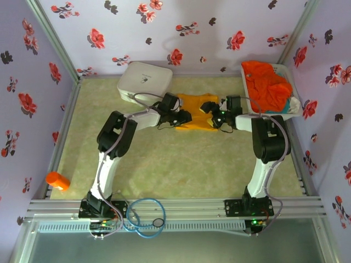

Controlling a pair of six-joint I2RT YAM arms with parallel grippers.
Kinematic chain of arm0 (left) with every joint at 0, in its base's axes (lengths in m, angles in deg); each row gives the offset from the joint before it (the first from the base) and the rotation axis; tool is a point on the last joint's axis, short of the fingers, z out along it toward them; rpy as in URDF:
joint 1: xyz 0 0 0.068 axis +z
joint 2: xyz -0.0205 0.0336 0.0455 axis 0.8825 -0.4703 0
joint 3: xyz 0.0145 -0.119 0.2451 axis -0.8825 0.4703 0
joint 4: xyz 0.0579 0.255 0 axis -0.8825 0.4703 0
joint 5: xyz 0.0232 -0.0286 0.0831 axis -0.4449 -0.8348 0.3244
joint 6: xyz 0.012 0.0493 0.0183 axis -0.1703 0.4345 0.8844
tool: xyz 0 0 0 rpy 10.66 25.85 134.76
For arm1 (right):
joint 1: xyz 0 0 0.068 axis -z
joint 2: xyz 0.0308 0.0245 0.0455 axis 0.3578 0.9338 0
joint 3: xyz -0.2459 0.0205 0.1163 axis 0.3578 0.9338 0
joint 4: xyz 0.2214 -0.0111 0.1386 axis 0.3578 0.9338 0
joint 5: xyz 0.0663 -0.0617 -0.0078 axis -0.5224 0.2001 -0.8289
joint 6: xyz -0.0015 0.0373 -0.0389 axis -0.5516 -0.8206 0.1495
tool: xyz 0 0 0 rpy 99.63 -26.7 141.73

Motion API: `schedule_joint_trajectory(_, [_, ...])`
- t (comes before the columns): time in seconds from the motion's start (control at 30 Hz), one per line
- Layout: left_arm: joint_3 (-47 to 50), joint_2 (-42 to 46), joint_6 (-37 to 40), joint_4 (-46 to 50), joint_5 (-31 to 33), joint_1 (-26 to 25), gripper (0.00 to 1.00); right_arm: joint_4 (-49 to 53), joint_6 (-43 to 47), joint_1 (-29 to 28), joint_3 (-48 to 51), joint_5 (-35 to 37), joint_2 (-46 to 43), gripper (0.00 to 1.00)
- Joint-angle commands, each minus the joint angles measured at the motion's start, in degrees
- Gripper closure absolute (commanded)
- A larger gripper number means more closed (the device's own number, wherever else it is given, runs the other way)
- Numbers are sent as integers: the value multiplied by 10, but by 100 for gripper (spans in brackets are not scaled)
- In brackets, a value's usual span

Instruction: Fold and stack the t-shirts

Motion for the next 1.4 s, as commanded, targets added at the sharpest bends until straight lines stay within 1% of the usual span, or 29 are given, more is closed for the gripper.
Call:
schedule_joint_trajectory(0.0, [36,-2,52,99,45,17,70,111,67,14,15,17,7,17])
schedule_joint_trajectory(0.17, [48,6,63,108,42,13,70,121,85,14,14,8,4,17])
schedule_joint_trajectory(0.3, [32,15,75,139,38,16,70,135,90,17,4,-5,-6,18])
schedule_joint_trajectory(0.37, [10,25,80,156,26,21,69,158,97,17,-13,-1,-20,18])
schedule_joint_trajectory(0.5, [-71,24,84,204,-19,38,64,212,104,20,-66,12,-41,17])
schedule_joint_trajectory(0.6, [-132,8,87,214,-43,47,61,218,86,23,-100,22,-39,17])
schedule_joint_trajectory(0.73, [-225,-41,91,239,-53,52,61,193,50,23,-145,16,-5,17])
schedule_joint_trajectory(0.83, [-280,-80,84,227,-69,54,61,159,21,24,-176,9,28,17])
schedule_joint_trajectory(0.93, [-323,-117,88,207,-68,55,61,143,3,26,-218,-2,68,18])
schedule_joint_trajectory(1.03, [-359,-154,75,175,-67,58,62,135,3,31,-256,-4,104,18])
schedule_joint_trajectory(1.13, [-401,-194,61,167,-53,65,62,110,-6,38,-276,-7,136,18])
schedule_joint_trajectory(1.27, [-400,-218,5,118,-42,80,64,84,-27,51,-291,-19,181,18])
schedule_joint_trajectory(1.37, [-390,-226,-35,93,-36,89,65,90,-42,64,-295,-27,207,18])
